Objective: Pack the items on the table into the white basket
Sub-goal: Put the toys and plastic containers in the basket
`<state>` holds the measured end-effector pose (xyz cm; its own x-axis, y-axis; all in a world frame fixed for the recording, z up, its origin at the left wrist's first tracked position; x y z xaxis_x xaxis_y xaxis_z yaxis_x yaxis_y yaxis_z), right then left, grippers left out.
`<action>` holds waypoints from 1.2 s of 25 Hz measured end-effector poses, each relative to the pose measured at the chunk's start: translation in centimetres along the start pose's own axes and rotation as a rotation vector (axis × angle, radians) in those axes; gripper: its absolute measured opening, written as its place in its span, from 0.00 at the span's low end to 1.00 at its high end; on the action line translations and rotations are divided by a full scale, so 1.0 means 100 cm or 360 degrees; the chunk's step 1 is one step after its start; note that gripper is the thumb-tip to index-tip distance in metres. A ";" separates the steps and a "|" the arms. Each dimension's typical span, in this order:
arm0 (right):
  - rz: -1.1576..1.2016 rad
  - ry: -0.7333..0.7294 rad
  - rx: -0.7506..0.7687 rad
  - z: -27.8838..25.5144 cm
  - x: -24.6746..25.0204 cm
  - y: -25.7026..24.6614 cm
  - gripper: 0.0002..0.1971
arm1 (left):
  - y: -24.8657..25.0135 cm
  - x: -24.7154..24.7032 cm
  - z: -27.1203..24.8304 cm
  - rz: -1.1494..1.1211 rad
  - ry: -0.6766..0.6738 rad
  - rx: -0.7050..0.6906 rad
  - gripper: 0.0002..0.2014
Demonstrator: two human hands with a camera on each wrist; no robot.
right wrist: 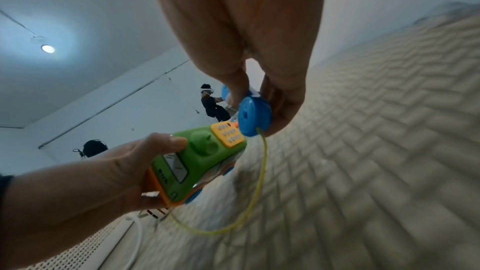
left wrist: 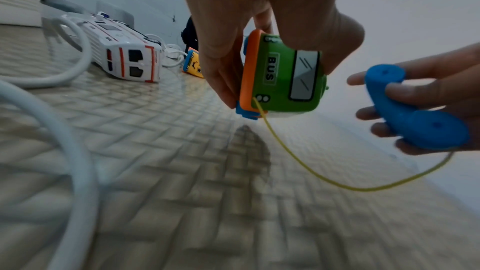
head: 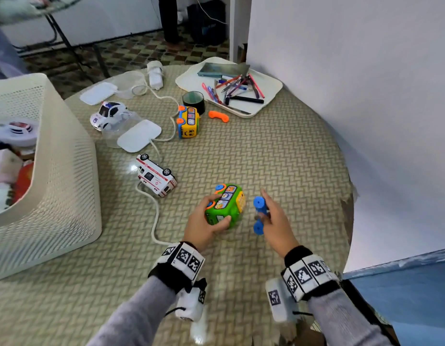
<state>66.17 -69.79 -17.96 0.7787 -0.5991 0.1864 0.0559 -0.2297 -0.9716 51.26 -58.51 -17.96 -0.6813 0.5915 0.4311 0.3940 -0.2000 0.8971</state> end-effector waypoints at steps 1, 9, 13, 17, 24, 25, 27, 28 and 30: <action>0.0061 0.0086 0.0027 0.003 0.001 -0.008 0.24 | 0.006 0.006 -0.004 -0.0067 -0.0001 -0.0022 0.27; 0.0633 0.0199 0.0208 0.014 -0.027 -0.060 0.11 | 0.048 0.069 -0.024 0.0038 0.0159 -0.0132 0.22; 0.0532 0.0188 0.0344 0.003 -0.049 -0.080 0.13 | 0.049 0.095 -0.037 0.0317 0.0267 -0.0173 0.35; 0.0624 0.0102 0.0244 -0.005 -0.071 -0.086 0.15 | 0.057 0.123 -0.049 0.0226 0.0404 -0.0300 0.32; 0.0790 0.0064 0.0456 -0.025 -0.085 -0.139 0.10 | 0.091 0.154 -0.065 0.0599 0.0539 -0.0436 0.31; 0.0803 0.0030 0.0475 -0.028 -0.089 -0.145 0.09 | 0.093 0.157 -0.065 0.0650 0.0559 -0.0454 0.30; 0.0807 -0.0007 0.0483 -0.031 -0.096 -0.153 0.09 | 0.096 0.162 -0.066 0.0714 0.0570 -0.0472 0.29; 0.0815 -0.0013 0.0480 -0.033 -0.098 -0.155 0.09 | 0.096 0.164 -0.068 0.0742 0.0563 -0.0483 0.29; 0.0834 -0.0016 0.0460 -0.034 -0.100 -0.157 0.09 | 0.098 0.167 -0.070 0.0793 0.0538 -0.0509 0.29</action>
<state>55.39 -62.80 -4.09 0.7543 -0.5684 -0.3285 -0.1706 0.3135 -0.9341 39.40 -56.09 -1.30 -0.6417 0.1026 0.7600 0.5444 -0.6371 0.5457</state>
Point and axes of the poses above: each hand's wrist, its own z-axis towards the middle knuckle, its own x-axis out of the back of the hand, y = z × x, the point moved 8 cm from there along z, towards the middle knuckle, and after that the axes turned 14 degrees about z, right-handed, at the moved point
